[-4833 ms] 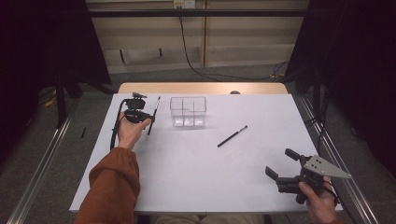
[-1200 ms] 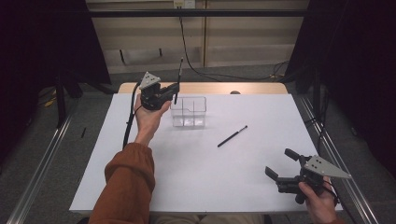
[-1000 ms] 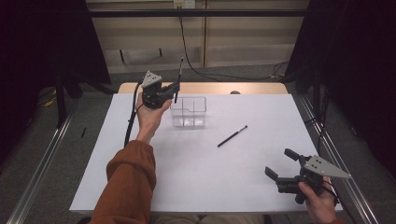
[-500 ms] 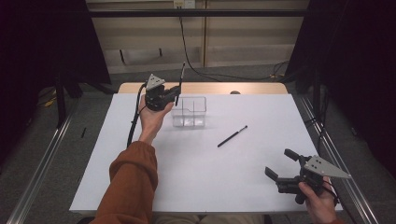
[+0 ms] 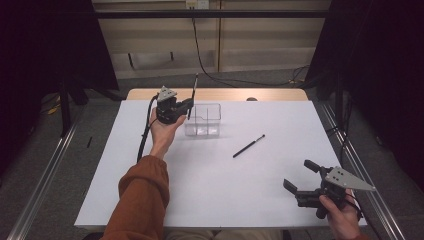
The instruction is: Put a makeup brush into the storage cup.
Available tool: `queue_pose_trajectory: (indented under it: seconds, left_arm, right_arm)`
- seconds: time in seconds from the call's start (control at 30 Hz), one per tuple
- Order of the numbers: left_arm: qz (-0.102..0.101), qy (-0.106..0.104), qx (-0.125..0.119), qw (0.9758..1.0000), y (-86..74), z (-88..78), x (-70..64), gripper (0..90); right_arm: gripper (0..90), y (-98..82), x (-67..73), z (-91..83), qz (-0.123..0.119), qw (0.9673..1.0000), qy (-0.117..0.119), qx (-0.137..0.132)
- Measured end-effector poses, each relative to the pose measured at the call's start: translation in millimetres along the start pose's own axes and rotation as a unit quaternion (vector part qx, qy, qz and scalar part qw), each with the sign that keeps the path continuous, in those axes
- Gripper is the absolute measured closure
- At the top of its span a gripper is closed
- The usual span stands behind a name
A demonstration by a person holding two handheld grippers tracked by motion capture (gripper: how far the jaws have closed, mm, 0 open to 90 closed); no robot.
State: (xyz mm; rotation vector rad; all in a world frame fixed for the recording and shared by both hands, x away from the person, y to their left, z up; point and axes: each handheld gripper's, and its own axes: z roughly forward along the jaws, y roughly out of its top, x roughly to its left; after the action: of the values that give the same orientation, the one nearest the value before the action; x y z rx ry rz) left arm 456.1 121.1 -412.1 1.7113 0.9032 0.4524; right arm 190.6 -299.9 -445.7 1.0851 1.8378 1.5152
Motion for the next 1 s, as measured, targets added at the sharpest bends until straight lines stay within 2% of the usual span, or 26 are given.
queue_pose_trajectory:
  seconds: [0.8,1.0]
  left_arm:
    - [0.0,0.001,0.024,0.9997,-14.3,2.3,5.5,84.1]
    - [-0.007,0.005,0.028,0.9996,-16.1,1.3,8.4,84.1]
  right_arm:
    - [0.0,0.0,0.1,-0.2,0.0,1.0,0.0,0.0]
    - [0.0,0.2,0.3,-0.6,0.002,1.0,-0.001,-0.002]
